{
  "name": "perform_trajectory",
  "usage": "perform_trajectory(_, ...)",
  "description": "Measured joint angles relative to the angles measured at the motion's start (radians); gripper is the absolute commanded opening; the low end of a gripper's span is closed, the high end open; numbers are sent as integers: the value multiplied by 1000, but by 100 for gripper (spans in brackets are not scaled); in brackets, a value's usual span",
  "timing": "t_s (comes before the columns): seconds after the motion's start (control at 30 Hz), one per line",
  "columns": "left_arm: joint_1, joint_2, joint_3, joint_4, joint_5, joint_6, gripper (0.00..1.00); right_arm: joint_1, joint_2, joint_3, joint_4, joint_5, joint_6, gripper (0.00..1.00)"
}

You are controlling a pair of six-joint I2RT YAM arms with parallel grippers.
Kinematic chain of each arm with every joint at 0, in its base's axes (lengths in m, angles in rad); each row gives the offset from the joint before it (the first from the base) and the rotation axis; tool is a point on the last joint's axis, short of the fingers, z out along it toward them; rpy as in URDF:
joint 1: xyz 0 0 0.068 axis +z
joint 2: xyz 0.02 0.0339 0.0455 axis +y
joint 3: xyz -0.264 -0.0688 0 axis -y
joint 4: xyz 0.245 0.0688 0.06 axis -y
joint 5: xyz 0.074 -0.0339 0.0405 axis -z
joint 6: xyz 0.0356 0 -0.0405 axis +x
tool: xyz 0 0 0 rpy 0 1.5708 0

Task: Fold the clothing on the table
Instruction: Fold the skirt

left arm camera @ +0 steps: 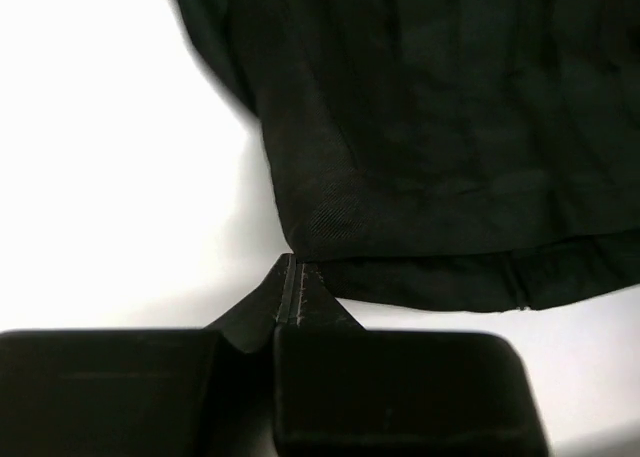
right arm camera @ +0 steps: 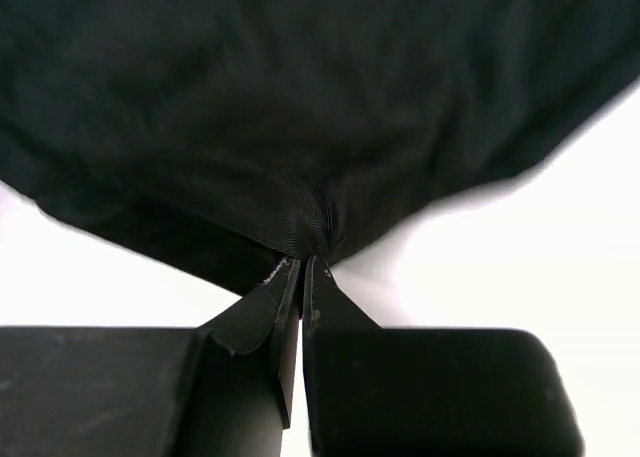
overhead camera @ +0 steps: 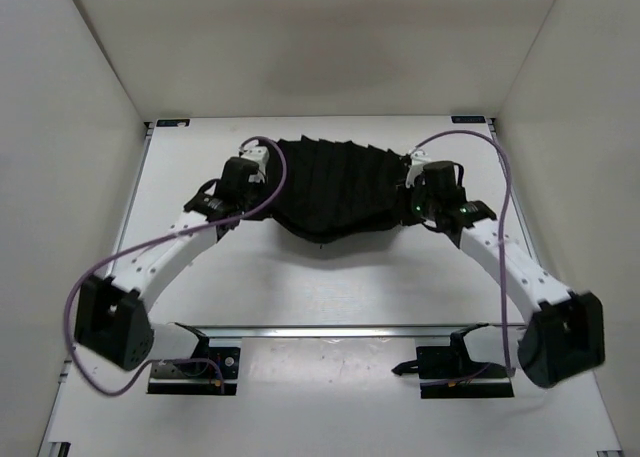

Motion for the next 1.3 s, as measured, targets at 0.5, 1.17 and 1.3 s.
perform_trajectory(0.5,95,132,257,-24,37,-8,0,-119,164,186,6,-61,31,0)
perform_trajectory(1.17,131,580,459,-35,74,0,0,-126,192,130,-14,-146,116,0)
perform_trajectory(1.3,136,541,450,-37,74,8,0,-91,107,137,-21,-142,136,0)
